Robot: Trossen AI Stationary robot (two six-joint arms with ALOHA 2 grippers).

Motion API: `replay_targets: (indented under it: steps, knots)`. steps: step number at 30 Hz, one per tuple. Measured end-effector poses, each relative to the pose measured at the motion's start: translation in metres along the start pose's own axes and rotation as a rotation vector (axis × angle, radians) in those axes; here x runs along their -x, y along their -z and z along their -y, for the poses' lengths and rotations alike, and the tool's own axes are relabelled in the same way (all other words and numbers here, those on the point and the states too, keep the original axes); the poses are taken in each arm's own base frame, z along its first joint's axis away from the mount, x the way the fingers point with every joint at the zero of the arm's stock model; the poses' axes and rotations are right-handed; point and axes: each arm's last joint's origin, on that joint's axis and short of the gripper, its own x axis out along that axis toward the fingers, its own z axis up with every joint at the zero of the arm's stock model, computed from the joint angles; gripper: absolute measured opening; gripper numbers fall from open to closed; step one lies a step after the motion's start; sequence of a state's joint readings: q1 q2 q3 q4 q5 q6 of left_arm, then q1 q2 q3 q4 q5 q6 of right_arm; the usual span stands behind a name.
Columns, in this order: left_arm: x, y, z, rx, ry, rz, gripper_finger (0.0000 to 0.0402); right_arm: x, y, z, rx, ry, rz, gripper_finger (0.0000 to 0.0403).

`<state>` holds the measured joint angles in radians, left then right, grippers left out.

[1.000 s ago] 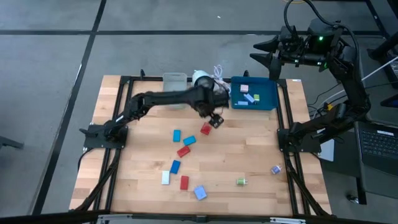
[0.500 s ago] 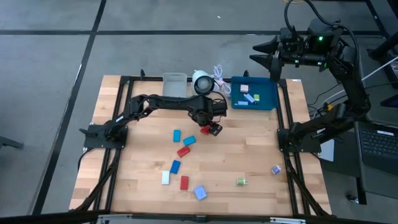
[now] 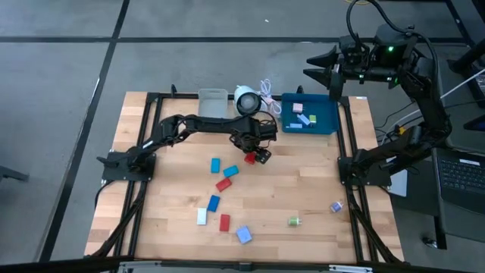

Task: Pick & Place Office items
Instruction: Put the red charger adapter into the blue bin

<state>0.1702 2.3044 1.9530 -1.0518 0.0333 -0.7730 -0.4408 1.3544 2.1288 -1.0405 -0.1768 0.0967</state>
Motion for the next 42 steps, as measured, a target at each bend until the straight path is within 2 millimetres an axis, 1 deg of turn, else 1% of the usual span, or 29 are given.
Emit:
replay_targets:
  steps: [3, 7, 11, 14, 16, 19, 21, 24, 25, 28, 31, 33, 35, 37, 39, 42]
  knots:
    - [-0.002, 0.002, 0.002, 0.002, 0.001, -0.005, 0.0311, 0.000, 0.000, 0.000, 0.000, 0.000, 0.000, 0.0208]
    - [-0.008, -0.001, 0.003, 0.023, 0.002, 0.014, 0.0311, 0.000, 0.000, 0.000, 0.005, -0.007, -0.001, 0.0208]
    - [-0.030, -0.003, 0.004, 0.027, 0.016, -0.028, 0.0311, 0.000, 0.000, 0.000, 0.008, -0.008, -0.001, 0.0208]
    - [-0.044, 0.002, 0.006, 0.018, -0.015, -0.054, 0.0311, 0.000, 0.001, -0.001, 0.011, -0.022, -0.008, 0.0208]
    - [-0.046, 0.003, 0.007, 0.004, -0.028, -0.052, 0.0310, 0.000, 0.001, -0.001, 0.010, -0.021, -0.009, 0.0208]
    - [-0.048, 0.003, 0.006, -0.011, -0.025, -0.061, 0.0295, 0.000, 0.001, 0.000, 0.026, -0.021, -0.013, 0.0208]
    - [-0.047, 0.001, 0.004, -0.006, -0.020, -0.066, 0.0271, 0.000, 0.001, 0.000, 0.034, -0.021, -0.014, 0.0208]
    - [-0.041, -0.006, 0.004, -0.014, 0.013, -0.062, 0.0218, -0.001, 0.001, 0.000, 0.048, -0.021, -0.016, 0.0208]
    - [-0.037, -0.009, 0.006, -0.015, 0.036, -0.049, 0.0207, -0.002, 0.001, 0.000, 0.050, -0.021, -0.016, 0.0208]
    - [-0.029, -0.020, 0.011, -0.033, 0.104, -0.015, 0.0207, -0.004, 0.001, 0.000, 0.050, -0.021, -0.019, 0.0208]
    - [-0.020, -0.037, 0.020, -0.055, 0.247, 0.067, 0.0207, -0.004, 0.001, 0.000, 0.054, -0.021, -0.019, 0.0208]
    - [-0.005, -0.049, 0.026, -0.064, 0.348, 0.124, 0.0207, -0.004, 0.001, 0.000, 0.054, -0.021, -0.016, 0.0208]
    - [0.014, -0.062, 0.033, -0.077, 0.446, 0.233, 0.0207, -0.004, 0.001, 0.000, 0.054, -0.021, -0.016, 0.0208]
    - [0.031, -0.074, 0.036, -0.084, 0.517, 0.331, 0.0207, -0.004, 0.001, 0.000, 0.053, -0.021, -0.016, 0.0208]
    - [0.043, -0.086, 0.034, -0.099, 0.562, 0.418, 0.0207, -0.004, 0.001, 0.000, 0.053, -0.021, -0.016, 0.0208]
    - [0.055, -0.107, 0.019, -0.097, 0.592, 0.523, 0.0207, -0.004, 0.001, 0.000, 0.053, -0.021, -0.015, 0.0208]
